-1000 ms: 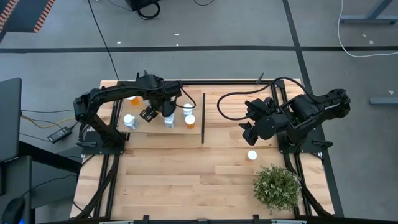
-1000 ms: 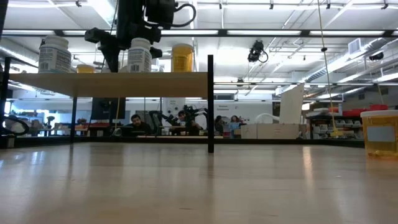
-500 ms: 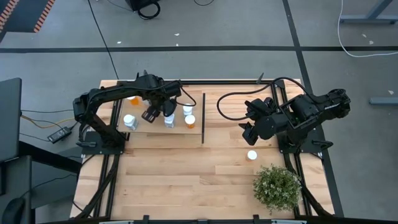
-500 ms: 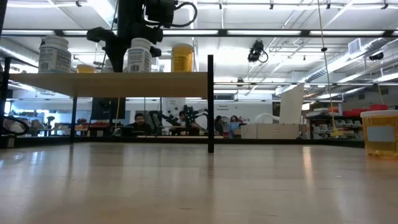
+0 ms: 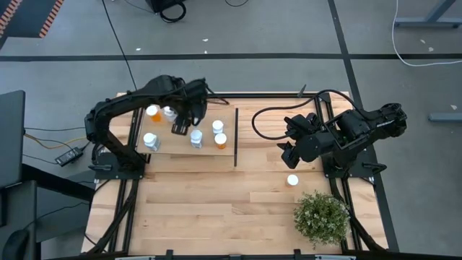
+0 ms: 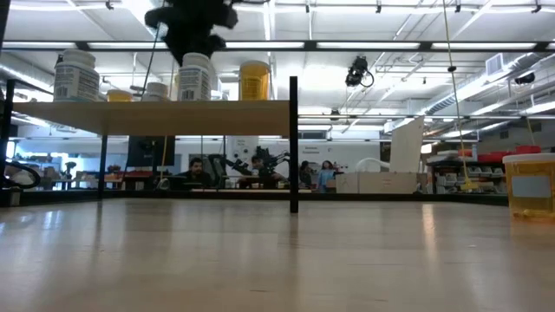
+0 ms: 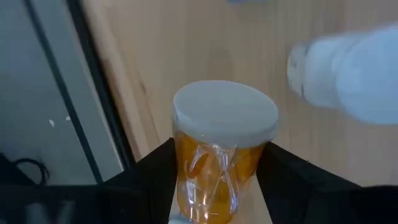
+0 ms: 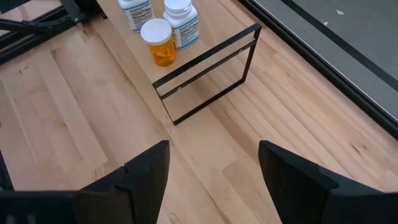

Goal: Pick and place medicine bottles onto shelf by color
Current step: Put the orange pill bottle on the shelf

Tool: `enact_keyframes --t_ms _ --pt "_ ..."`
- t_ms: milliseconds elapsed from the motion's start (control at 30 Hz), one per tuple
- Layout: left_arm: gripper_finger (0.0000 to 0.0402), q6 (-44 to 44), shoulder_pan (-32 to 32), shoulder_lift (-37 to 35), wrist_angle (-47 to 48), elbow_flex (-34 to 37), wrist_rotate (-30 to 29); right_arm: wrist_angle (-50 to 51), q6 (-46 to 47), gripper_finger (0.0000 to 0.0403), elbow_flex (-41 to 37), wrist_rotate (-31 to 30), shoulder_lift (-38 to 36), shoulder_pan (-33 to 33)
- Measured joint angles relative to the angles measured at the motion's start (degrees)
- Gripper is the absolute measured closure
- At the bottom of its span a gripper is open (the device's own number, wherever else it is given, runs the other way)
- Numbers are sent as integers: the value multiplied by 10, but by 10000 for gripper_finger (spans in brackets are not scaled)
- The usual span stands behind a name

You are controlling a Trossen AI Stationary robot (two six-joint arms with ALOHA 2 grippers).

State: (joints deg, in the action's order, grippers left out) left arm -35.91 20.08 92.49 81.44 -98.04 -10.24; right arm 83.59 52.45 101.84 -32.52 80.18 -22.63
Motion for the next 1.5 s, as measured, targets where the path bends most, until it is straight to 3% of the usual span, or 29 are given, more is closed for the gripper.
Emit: enact_keyframes --t_ms 233,333,433,567,800,1000,1300,1500 --pt "193 130 8 0 31 -89 1 0 -4 150 0 0 0 0" --pt "198 215 19 -4 28 -111 12 0 -50 150 0 1 0 0" --pt "202 310 32 -20 -20 -114 58 0 -79 150 0 1 0 0" --pt "202 384 36 -46 -71 -111 53 0 -78 150 0 2 0 0" --pt "207 471 21 -109 -106 -111 -53 -2 -66 150 0 2 0 0" --pt "205 544 -42 -148 -128 -111 -148 -22 -15 150 0 1 0 0" --pt "202 645 -176 -148 -117 -111 -386 -51 -13 150 0 0 0 0" --pt "203 745 -221 -155 -70 -75 -432 -50 -29 150 0 0 0 0"
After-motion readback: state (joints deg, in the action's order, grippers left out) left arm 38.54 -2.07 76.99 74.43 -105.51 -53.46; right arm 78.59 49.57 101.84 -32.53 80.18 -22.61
